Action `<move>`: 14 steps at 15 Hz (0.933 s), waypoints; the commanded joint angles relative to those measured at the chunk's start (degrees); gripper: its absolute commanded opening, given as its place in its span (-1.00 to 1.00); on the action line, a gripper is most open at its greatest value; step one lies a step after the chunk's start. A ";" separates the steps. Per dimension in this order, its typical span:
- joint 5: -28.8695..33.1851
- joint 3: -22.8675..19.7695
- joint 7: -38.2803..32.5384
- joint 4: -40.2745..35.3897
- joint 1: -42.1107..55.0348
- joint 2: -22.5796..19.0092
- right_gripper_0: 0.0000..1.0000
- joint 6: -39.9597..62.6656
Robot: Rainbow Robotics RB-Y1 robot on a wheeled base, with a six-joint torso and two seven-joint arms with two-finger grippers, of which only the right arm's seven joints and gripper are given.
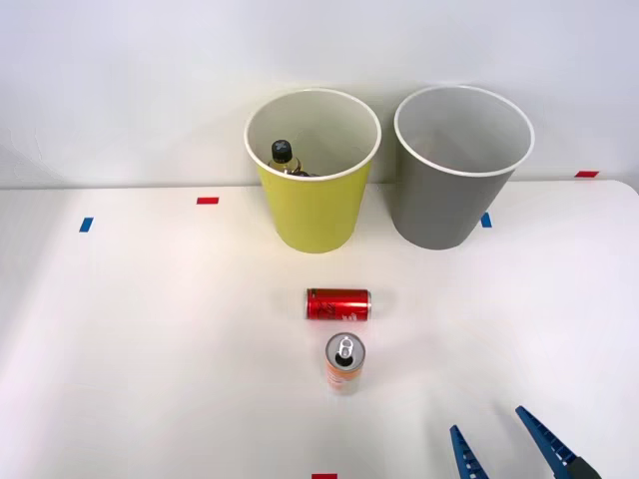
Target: Put cans in the gray bin, plastic bottles in the light green bin
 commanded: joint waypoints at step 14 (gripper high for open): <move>0.00 0.00 0.00 0.00 0.00 0.00 1.00 0.00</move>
